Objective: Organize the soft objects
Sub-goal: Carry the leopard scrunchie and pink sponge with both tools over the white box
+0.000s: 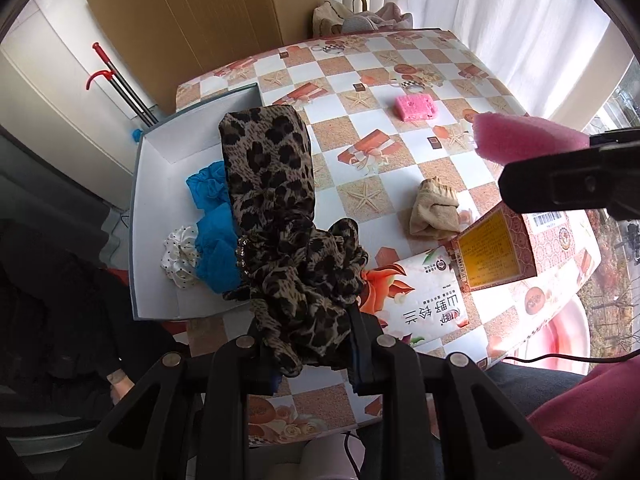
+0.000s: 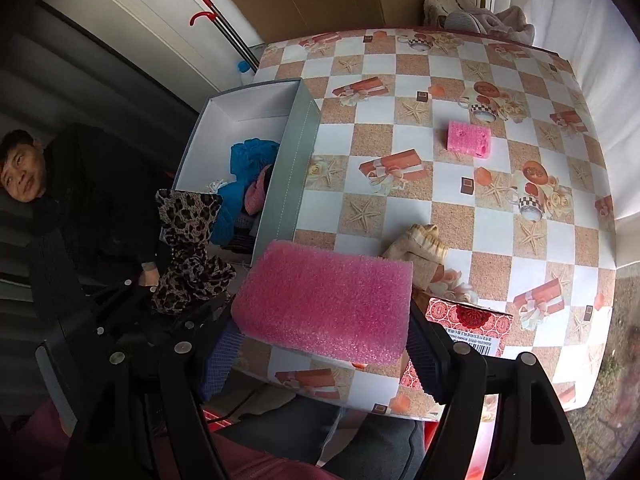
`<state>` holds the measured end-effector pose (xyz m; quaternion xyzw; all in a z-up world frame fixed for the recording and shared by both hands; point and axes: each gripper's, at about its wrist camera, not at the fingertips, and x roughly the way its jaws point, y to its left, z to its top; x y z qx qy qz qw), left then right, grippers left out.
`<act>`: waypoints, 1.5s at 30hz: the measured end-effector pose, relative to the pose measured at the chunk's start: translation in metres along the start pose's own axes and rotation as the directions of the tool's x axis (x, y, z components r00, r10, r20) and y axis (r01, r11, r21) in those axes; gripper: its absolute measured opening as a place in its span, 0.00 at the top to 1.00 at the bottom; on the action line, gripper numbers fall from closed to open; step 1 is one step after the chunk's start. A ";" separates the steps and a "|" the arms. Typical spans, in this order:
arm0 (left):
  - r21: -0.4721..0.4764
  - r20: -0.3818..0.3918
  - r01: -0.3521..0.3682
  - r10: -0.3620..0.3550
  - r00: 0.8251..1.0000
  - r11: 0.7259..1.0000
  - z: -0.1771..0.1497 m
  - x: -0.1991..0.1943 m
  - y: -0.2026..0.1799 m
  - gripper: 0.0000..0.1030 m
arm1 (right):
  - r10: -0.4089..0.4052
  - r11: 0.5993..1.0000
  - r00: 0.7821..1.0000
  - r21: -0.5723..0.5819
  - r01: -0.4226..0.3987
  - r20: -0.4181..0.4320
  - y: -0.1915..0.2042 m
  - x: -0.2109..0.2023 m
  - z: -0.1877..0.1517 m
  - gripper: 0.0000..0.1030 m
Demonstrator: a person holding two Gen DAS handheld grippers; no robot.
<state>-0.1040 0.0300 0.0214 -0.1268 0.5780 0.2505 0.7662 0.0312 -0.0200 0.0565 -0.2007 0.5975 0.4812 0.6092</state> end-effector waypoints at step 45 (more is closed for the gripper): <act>-0.156 -0.012 -0.041 0.040 0.999 0.987 -0.014 0.000 0.050 0.74 | 0.022 0.995 0.998 -0.097 -0.027 -0.057 0.037 0.026 0.012 0.26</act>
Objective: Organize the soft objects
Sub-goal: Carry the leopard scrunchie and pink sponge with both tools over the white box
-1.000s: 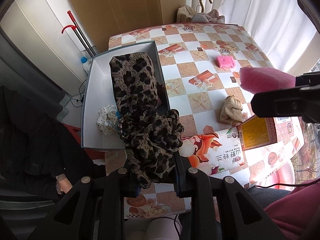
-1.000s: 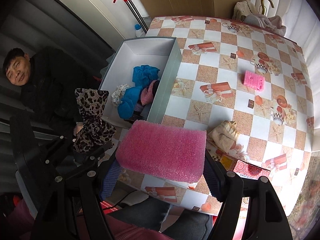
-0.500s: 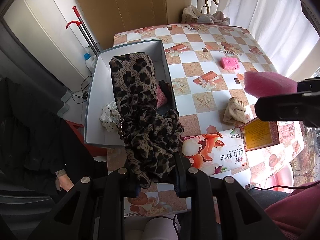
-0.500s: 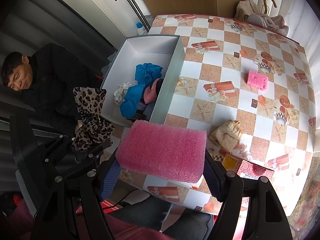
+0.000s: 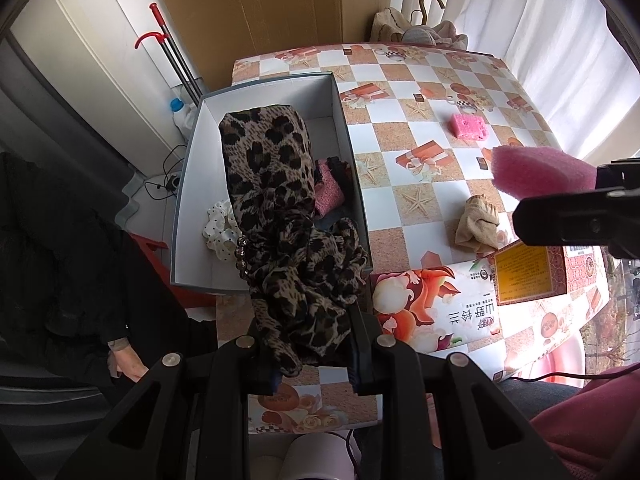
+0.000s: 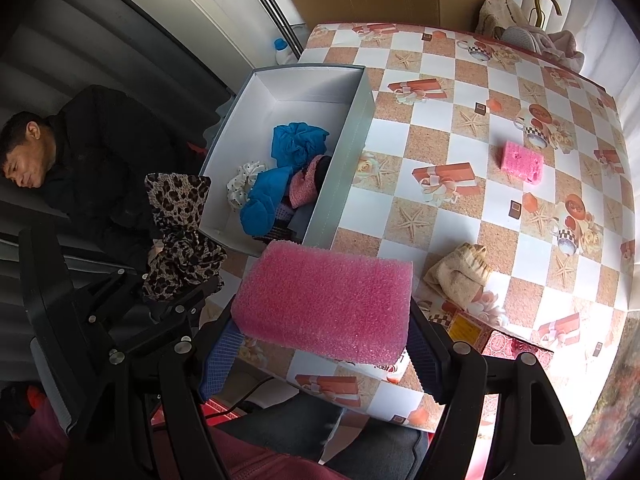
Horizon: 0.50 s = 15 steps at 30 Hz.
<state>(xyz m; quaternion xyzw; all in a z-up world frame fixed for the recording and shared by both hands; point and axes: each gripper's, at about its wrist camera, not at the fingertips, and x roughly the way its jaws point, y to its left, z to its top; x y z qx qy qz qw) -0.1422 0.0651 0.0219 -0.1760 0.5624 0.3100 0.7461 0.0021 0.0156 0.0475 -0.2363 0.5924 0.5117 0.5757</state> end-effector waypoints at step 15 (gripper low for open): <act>-0.102 -0.047 -0.013 0.008 0.999 0.995 0.016 0.025 0.037 0.74 | -0.045 0.999 0.999 -0.016 0.045 -0.019 0.000 0.014 0.025 0.26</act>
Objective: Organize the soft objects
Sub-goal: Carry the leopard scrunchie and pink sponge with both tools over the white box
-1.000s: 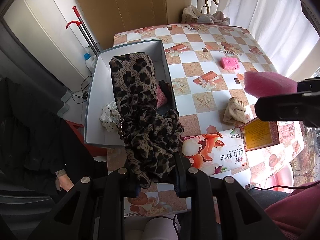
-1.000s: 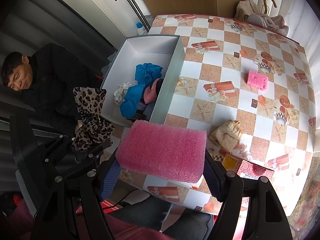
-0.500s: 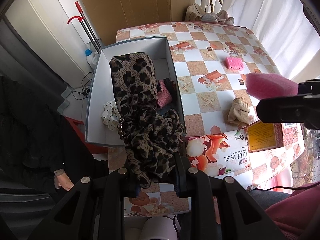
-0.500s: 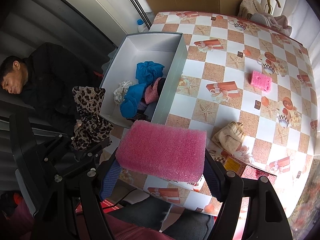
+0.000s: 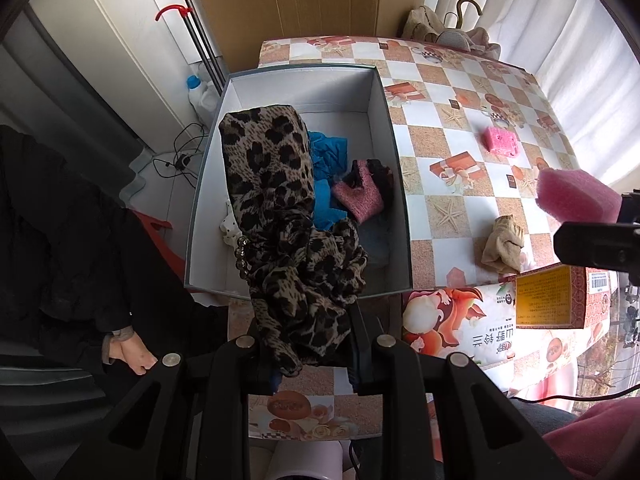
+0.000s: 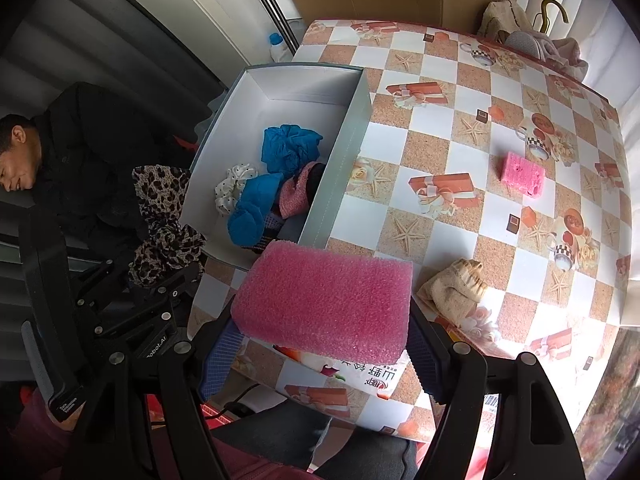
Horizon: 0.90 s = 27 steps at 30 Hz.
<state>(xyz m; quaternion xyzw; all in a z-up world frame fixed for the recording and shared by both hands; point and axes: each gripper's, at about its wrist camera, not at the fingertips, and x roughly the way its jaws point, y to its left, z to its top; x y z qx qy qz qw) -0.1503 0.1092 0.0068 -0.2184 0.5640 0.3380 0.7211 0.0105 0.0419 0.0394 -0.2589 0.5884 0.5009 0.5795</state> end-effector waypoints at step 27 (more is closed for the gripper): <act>-0.137 -0.075 -0.025 0.015 0.997 0.990 0.037 0.057 0.042 0.74 | -0.045 0.992 0.998 -0.120 0.041 -0.033 0.040 0.041 0.074 0.26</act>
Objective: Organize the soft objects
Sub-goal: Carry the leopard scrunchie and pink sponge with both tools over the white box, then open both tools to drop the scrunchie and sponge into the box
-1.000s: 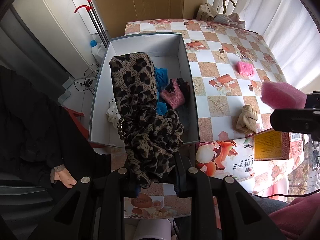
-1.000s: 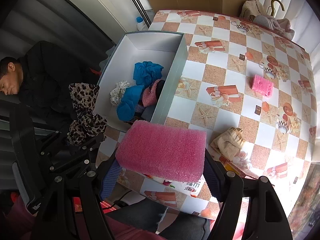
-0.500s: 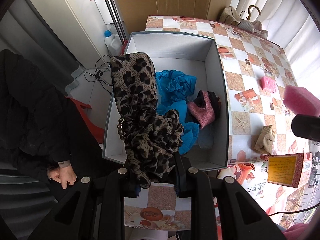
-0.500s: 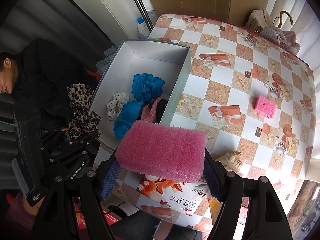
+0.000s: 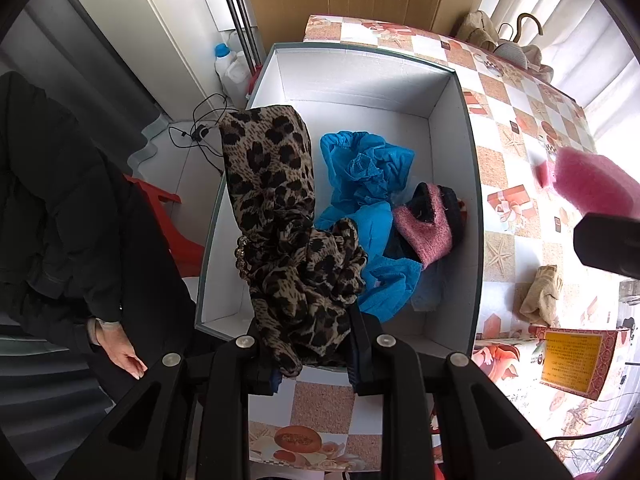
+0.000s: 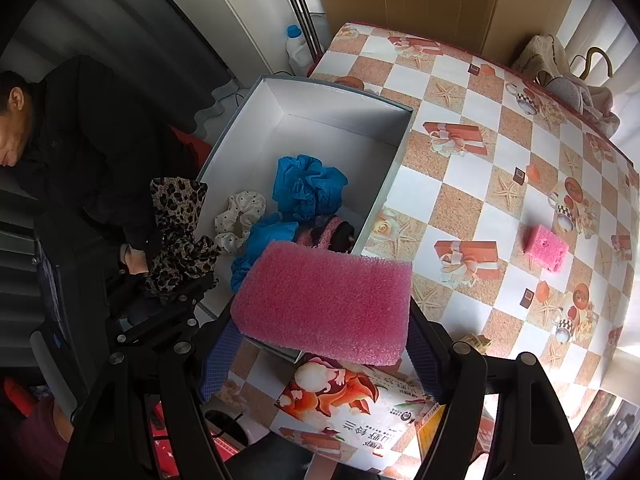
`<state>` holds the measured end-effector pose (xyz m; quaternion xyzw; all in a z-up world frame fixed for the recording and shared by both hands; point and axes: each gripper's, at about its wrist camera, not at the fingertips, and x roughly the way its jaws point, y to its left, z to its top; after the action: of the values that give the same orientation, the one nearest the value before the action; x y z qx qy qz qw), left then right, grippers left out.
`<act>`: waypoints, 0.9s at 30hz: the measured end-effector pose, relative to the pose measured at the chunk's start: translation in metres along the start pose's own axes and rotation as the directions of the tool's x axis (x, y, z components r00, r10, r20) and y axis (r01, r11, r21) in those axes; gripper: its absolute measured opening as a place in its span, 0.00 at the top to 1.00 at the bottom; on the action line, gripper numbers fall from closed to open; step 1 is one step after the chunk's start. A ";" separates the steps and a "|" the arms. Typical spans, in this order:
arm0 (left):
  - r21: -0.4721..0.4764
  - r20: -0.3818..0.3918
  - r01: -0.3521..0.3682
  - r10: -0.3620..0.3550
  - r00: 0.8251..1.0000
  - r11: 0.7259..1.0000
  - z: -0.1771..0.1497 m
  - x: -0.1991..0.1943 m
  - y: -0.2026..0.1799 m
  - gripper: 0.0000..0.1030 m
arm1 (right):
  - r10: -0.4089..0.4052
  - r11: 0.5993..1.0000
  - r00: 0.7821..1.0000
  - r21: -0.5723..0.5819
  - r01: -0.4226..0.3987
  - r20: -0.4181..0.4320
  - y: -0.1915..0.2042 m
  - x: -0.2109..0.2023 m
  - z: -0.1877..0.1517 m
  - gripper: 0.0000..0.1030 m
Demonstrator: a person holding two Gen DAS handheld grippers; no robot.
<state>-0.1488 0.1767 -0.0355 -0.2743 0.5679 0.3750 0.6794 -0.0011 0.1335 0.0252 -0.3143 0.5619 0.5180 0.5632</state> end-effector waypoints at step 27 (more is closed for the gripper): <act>-0.022 -0.042 0.001 -0.002 0.999 1.000 0.011 0.034 0.002 0.72 | 0.061 0.997 0.998 0.042 -0.060 -0.034 0.008 0.040 0.059 0.26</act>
<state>-0.1412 0.1934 -0.0667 -0.2903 0.5776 0.3749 0.6645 0.0026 0.2006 -0.0013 -0.2947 0.5916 0.5176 0.5434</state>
